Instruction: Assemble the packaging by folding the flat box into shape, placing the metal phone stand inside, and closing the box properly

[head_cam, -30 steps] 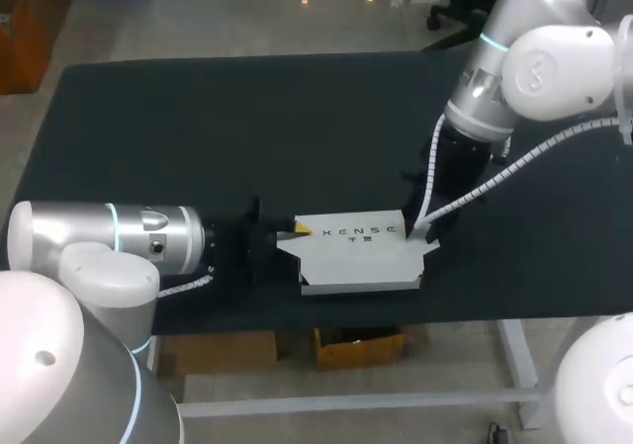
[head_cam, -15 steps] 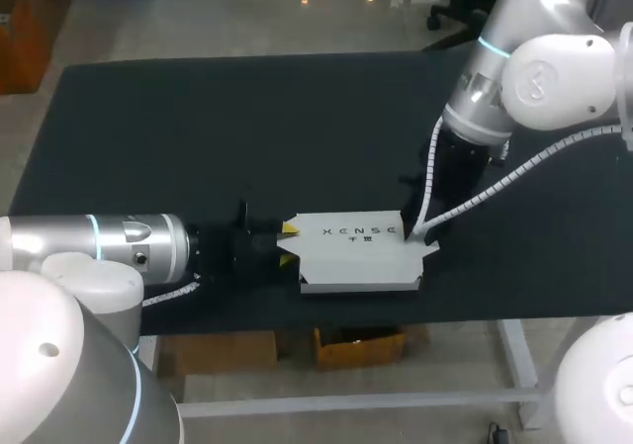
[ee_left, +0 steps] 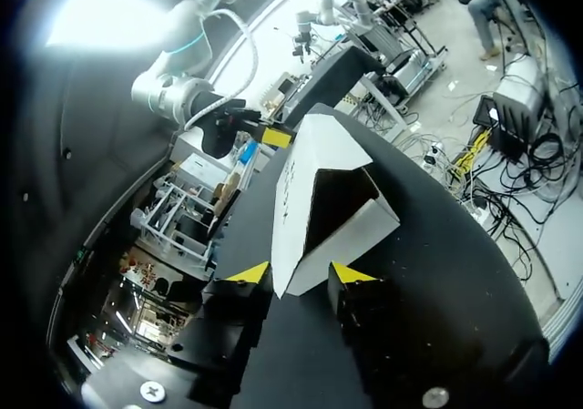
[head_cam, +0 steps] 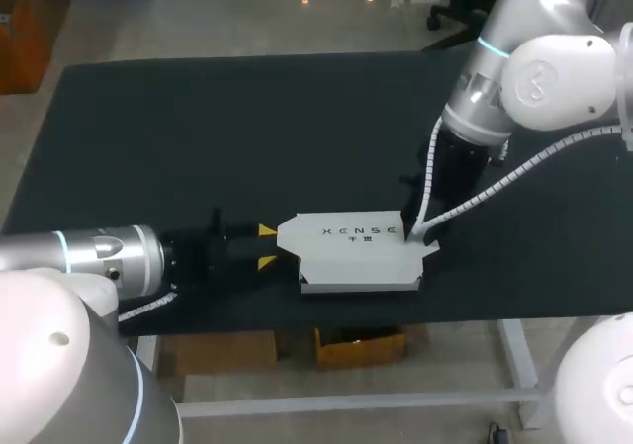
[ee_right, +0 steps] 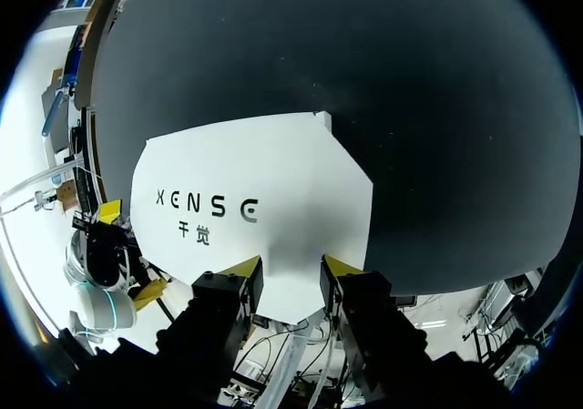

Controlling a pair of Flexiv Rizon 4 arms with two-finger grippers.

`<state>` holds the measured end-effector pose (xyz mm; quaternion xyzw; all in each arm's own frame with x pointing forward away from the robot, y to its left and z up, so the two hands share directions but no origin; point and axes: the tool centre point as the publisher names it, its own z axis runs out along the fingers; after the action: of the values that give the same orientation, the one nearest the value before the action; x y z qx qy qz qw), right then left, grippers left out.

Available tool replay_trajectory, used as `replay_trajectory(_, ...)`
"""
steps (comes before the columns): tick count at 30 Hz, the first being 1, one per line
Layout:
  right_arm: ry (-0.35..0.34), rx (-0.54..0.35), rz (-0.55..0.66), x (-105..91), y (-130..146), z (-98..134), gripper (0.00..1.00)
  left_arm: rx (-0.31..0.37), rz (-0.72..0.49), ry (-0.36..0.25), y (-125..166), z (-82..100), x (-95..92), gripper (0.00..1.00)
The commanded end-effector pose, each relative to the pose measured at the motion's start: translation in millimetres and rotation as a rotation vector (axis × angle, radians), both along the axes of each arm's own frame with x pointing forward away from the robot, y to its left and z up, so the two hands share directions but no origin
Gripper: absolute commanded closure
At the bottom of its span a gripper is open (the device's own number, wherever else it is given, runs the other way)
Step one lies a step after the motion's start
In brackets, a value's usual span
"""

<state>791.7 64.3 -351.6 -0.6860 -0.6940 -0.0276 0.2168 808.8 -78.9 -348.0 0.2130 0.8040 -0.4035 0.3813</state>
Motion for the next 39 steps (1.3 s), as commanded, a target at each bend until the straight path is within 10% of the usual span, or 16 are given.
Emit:
replay_trajectory(1,0.000,-0.001,0.000,-1.8,1.4,-0.9,0.61,-0.020,0.021,0.006,15.3,17.5,-15.7,0.46)
replay_trajectory(3,0.001,0.000,0.000,-2.2,1.8,-1.3,0.62,-0.018,0.050,0.047,18.5,25.6,-15.5,0.00)
replay_trajectory(12,-0.001,-0.001,-0.001,-3.2,1.8,-1.8,0.62,0.099,0.193,0.288,29.3,60.0,-1.7,0.00)
replay_trajectory(30,0.002,-0.006,0.000,-3.0,4.6,-1.8,0.61,0.150,0.232,0.249,32.1,66.4,1.3,0.00)
replay_trajectory(39,0.001,-0.009,-0.002,-2.7,4.8,-1.0,0.61,0.093,0.438,0.731,-2.0,72.8,5.9,0.00)
